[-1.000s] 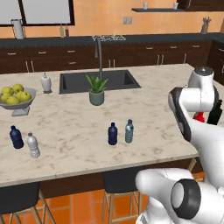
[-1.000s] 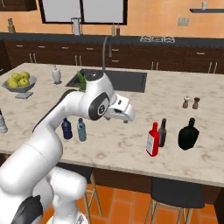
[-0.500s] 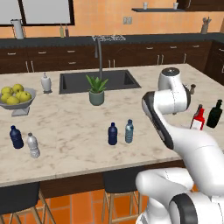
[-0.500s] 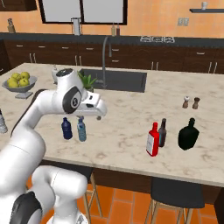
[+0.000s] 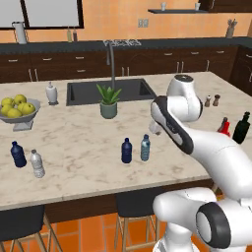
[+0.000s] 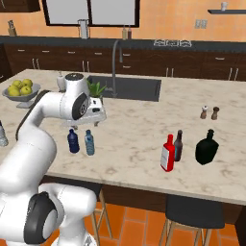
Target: Move the plastic bottles in the middle to the plastics group, and the glass bottles in the middle to the glass group.
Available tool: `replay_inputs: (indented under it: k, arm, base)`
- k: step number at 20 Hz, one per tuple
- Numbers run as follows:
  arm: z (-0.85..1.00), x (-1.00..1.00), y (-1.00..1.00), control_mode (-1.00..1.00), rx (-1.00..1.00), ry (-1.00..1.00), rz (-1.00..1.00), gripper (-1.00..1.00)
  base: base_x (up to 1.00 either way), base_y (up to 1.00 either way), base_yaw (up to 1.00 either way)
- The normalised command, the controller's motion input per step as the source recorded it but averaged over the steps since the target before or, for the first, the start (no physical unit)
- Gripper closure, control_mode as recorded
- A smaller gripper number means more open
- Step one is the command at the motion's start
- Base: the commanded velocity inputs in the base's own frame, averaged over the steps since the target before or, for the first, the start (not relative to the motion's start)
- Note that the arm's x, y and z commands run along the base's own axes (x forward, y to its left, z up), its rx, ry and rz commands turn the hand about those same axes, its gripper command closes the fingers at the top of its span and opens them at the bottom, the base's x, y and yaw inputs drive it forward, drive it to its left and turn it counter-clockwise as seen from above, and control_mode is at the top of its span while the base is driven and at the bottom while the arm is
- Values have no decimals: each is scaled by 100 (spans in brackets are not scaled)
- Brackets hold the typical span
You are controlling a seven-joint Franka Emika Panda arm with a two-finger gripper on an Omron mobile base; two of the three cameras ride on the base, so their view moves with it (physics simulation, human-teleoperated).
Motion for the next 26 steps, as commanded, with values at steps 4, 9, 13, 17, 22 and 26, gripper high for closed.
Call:
replay_inputs:
  k: [4, 9, 13, 17, 22, 26]
  arm:
    - [-28, 40, 22, -100, 0, 9, 5, -100]
    - [-35, 32, 31, -100, 0, 11, 0, -100]
    - [-47, 33, 23, -100, 0, 4, 0, -100]
    - [-45, 33, 10, -100, -2, 2, 0, -100]
    - [-32, 31, 0, -100, -6, 6, 1, -100]
    - [-34, 24, -3, -100, -4, 0, 5, -100]
  base:
    - [0, 0, 0]
    - [0, 0, 0]
    - [0, 0, 0]
    - [0, 0, 0]
    - [0, 0, 0]
    - [0, 0, 0]
